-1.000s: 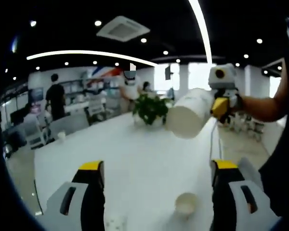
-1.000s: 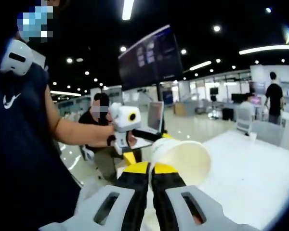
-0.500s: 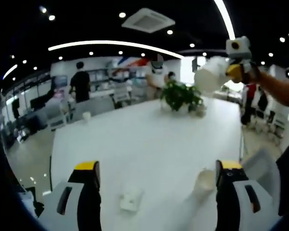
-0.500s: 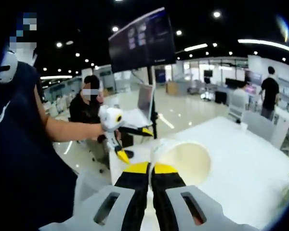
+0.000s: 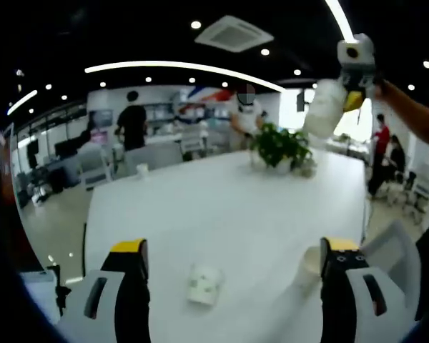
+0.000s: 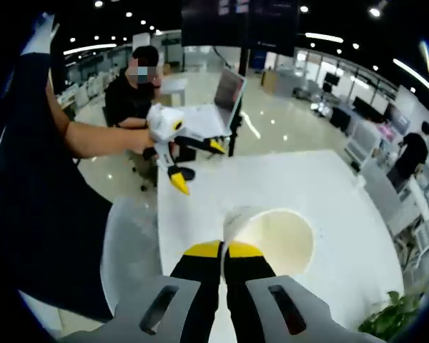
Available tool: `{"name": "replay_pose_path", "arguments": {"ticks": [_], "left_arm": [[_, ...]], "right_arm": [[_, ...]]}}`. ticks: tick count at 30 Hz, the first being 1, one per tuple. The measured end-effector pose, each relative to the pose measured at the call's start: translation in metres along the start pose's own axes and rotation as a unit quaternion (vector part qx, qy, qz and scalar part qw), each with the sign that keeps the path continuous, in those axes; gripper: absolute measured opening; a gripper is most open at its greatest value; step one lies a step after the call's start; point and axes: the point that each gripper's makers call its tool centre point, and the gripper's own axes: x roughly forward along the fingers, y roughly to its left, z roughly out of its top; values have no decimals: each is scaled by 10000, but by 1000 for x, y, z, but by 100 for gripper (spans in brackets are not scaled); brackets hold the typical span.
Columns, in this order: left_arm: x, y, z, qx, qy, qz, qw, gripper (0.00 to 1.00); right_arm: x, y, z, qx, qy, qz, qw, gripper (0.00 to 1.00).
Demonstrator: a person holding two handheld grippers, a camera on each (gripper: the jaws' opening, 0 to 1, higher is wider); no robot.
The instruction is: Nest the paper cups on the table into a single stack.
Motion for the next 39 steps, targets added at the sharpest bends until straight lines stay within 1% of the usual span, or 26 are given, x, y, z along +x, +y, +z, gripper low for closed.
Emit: {"name": "replay_pose_path", "arguments": {"ticks": [2, 4, 7, 8, 10, 13, 15, 16, 17, 19, 20, 21, 26, 29, 32, 39], "left_arm": [[1, -2, -10, 238, 206, 7, 9995, 98], [1, -5, -18, 308, 342, 8, 9989, 98], [1, -6, -24, 293, 413, 29, 9987, 98], [-1, -6, -25, 274, 420, 30, 9987, 98], [-2, -7, -27, 189, 431, 26, 9989, 98], [-5, -6, -29, 168, 443, 59, 9989, 98], [-6, -5, -31, 104, 453, 68, 9989, 98], [-7, -5, -31, 93, 456, 75, 9989, 98], [-7, -4, -32, 73, 467, 83, 9988, 98], [-7, -3, -33, 58, 491, 79, 9987, 98], [-7, -2, -34, 69, 500, 79, 9987, 98], [-8, -2, -34, 74, 508, 80, 9986, 98], [-11, -2, -36, 22, 492, 97, 9987, 98], [-13, 0, -37, 6, 503, 102, 9987, 98], [-17, 2, -42, 24, 582, 174, 9982, 98], [-22, 4, -46, -5, 561, 213, 9982, 98]], "right_arm": [[2, 2, -3, -37, 287, 56, 9996, 0], [5, 5, -5, -72, 595, 113, 9981, 0], [8, 6, -7, -224, 1014, 150, 9945, 0], [8, 6, -8, -243, 1067, 145, 9939, 0], [9, 10, -6, -285, 1301, 242, 9908, 0], [10, 14, -6, -340, 1607, 329, 9859, 0], [13, 14, -6, -432, 1865, 340, 9809, 0], [15, 15, -7, -545, 2094, 355, 9757, 0], [17, 16, -8, -634, 2244, 379, 9717, 0], [21, 17, -9, -762, 2472, 432, 9650, 0], [24, 18, -9, -774, 2536, 414, 9633, 0], [25, 19, -10, -885, 2688, 447, 9581, 0], [31, 23, 1, -903, 2685, 498, 9577, 0], [33, 23, 3, -910, 2703, 489, 9572, 0], [35, 24, 2, -951, 2750, 496, 9554, 0], [46, 24, -6, -984, 2792, 430, 9542, 0]]}}
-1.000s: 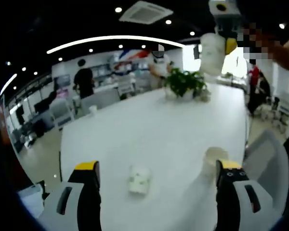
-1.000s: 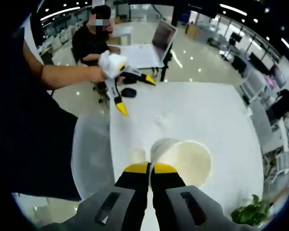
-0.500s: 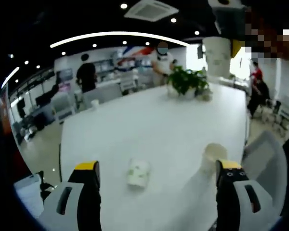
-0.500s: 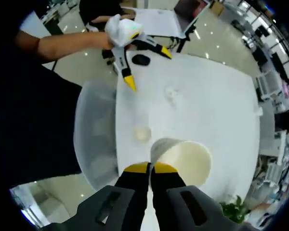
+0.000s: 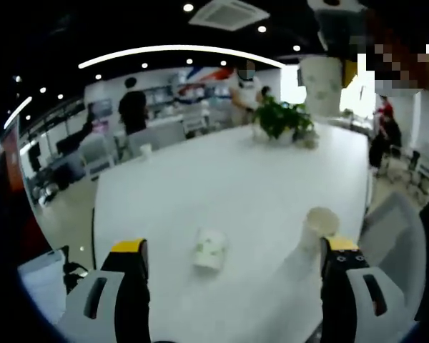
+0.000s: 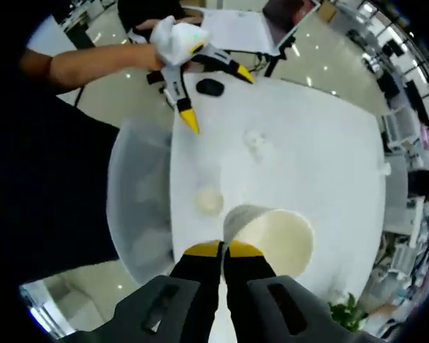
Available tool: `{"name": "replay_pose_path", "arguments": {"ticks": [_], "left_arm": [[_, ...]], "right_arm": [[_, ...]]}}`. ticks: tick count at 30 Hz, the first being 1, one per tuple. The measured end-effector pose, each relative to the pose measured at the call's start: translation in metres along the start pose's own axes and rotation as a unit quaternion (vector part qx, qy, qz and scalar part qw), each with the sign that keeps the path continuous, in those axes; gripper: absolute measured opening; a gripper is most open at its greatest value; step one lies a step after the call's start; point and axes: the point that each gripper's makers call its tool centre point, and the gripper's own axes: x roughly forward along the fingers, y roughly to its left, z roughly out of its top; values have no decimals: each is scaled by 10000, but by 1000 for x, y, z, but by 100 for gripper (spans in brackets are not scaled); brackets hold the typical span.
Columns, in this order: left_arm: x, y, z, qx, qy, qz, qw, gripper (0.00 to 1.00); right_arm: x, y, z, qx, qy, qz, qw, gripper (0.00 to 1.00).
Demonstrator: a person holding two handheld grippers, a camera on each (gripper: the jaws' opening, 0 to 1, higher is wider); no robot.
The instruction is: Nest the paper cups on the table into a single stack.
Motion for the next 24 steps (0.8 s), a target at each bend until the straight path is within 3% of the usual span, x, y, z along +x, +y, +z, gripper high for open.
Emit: {"name": "replay_pose_path", "arguments": {"ticks": [24], "left_arm": [[7, -1, -8, -49, -1, -130, 9999, 98]], "right_arm": [[57, 26, 6, 172, -66, 309, 9994, 0]]}}
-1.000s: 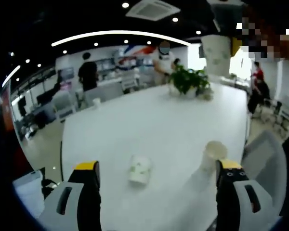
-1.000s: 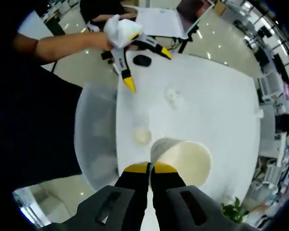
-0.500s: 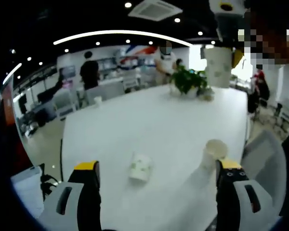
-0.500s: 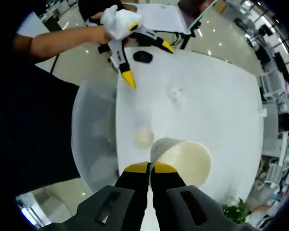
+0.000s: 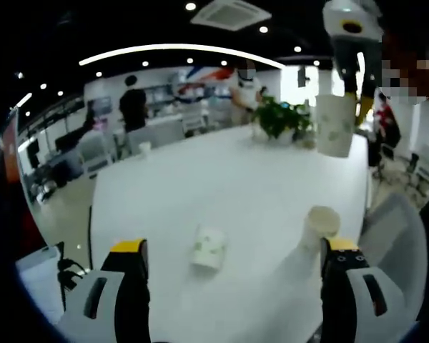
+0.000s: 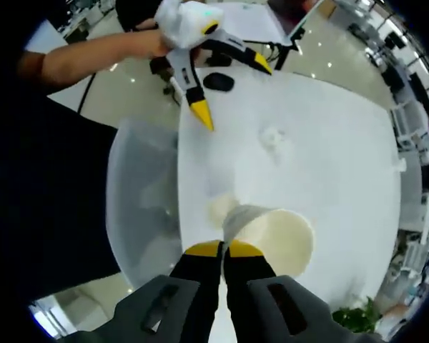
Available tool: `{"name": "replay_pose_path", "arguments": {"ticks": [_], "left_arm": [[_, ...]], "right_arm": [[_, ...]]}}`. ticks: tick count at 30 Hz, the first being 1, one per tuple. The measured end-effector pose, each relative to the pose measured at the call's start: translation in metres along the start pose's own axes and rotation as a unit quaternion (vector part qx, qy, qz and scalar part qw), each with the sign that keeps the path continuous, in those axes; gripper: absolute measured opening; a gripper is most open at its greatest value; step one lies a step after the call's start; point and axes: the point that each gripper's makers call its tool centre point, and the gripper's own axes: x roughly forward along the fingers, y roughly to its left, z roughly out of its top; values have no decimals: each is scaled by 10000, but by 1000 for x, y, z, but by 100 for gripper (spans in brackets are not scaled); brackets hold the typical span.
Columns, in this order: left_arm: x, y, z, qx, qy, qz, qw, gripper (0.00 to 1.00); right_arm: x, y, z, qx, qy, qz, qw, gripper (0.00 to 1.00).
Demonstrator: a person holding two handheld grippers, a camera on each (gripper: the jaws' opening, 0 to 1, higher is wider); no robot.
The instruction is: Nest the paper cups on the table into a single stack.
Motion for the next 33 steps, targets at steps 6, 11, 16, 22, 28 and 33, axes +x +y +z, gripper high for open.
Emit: {"name": "replay_pose_path", "arguments": {"ticks": [6, 11, 16, 22, 28, 33], "left_arm": [[1, -1, -3, 54, 74, -22, 10000, 98], [2, 0, -4, -15, 79, -35, 10000, 98], [3, -2, 2, 87, 43, -65, 9999, 98], [4, -1, 6, 73, 42, -97, 9999, 98], [3, -2, 7, 36, 29, -127, 9999, 98], [3, -4, 3, 65, 93, -171, 9998, 98]], "right_arm": [[10, 0, -2, 61, 19, 10, 10000, 0], [20, 2, -1, 150, -70, 75, 9998, 0], [30, 2, -5, 182, -25, 57, 9998, 0], [37, 8, -6, 266, -58, 131, 9995, 0], [50, 17, -6, 252, -13, 227, 9994, 0], [56, 17, -10, 280, 25, 201, 9994, 0]]}}
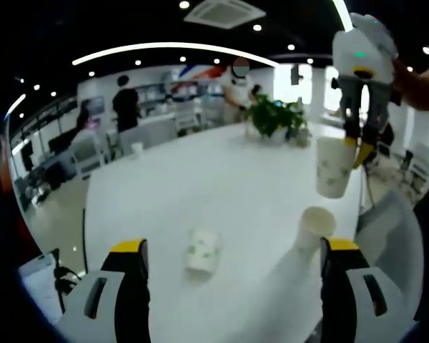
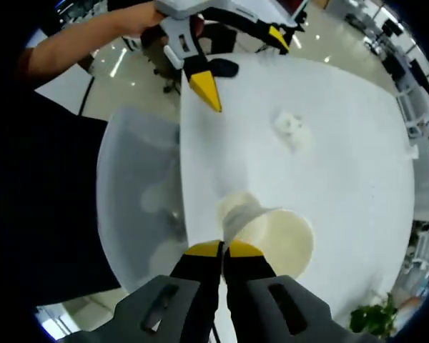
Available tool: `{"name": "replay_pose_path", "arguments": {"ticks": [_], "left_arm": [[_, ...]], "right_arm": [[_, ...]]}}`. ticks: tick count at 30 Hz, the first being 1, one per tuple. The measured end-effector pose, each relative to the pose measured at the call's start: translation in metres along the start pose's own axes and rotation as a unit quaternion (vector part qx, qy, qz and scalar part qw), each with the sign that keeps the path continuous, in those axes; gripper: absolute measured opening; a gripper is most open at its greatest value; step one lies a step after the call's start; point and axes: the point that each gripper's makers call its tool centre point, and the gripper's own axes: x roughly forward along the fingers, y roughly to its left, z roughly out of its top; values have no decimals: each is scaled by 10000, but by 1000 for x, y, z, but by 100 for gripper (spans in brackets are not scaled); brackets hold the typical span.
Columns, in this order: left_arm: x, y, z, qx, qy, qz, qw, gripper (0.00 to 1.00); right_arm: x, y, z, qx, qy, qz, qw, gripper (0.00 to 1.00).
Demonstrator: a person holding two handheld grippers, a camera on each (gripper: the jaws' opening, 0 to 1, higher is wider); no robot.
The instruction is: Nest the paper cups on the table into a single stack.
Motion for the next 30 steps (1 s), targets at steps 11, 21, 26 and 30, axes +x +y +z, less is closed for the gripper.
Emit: {"name": "replay_pose_path", "arguments": {"ticks": [11, 21, 26, 30], "left_arm": [[1, -3, 5, 87, -65, 11, 9999, 98], [2, -4, -2, 29, -2, -9, 10000, 98], [1, -2, -3, 29, 31, 14, 10000, 98], [1, -1, -3, -12, 10, 19, 10000, 98]], "right_arm": [[11, 5, -2, 117, -85, 94, 9999, 0], [24, 4, 2, 94, -103, 58, 9999, 0], [34, 1, 5, 100, -126, 37, 9999, 0], [42, 2, 6, 94, -121, 65, 9999, 0]]}}
